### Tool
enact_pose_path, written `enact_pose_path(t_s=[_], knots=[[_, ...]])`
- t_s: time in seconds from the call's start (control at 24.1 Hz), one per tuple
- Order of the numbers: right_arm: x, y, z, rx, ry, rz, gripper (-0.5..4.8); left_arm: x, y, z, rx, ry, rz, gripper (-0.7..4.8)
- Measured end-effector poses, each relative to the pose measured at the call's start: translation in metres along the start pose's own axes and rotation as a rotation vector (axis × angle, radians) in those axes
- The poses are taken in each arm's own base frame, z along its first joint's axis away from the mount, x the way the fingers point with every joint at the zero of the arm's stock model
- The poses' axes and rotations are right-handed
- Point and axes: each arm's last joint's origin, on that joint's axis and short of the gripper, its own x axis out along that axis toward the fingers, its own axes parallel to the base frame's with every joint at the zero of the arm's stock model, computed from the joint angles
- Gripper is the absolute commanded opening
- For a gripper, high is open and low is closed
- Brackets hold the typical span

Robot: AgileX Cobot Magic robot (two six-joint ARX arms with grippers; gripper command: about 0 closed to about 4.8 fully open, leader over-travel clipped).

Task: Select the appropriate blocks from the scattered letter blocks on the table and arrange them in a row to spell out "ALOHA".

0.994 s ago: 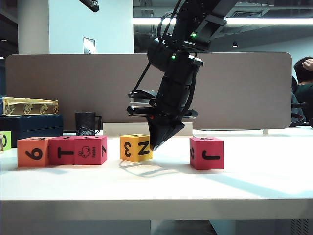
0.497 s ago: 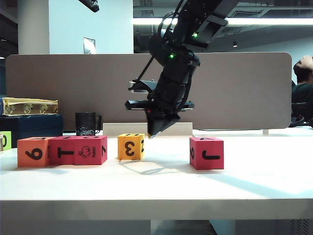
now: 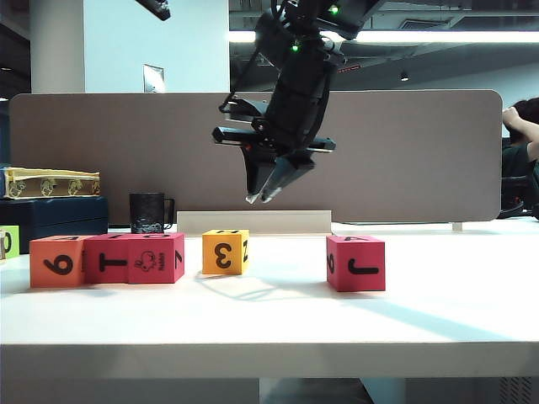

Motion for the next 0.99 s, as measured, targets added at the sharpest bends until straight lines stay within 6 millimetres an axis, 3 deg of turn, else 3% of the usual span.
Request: enact_pose_path(t_s=[0.5, 0.75, 0.99], knots=[[0.01, 0.0, 0.006, 0.009, -0.087, 0.007, -0.09, 0.0, 0.0, -0.001, -0.003, 0.012, -0.002, -0.06], [0.033, 0.0, -0.003, 0.036, -0.052, 0.011, -0.09, 0.0, 0.0, -0.001, -0.004, 0.014, -0.004, -0.06], [0.041, -0.001, -0.003, 0.054, -0.07, 0.012, -0.09, 0.0, 0.0, -0.001, -0.004, 0.015, -0.003, -0.06]])
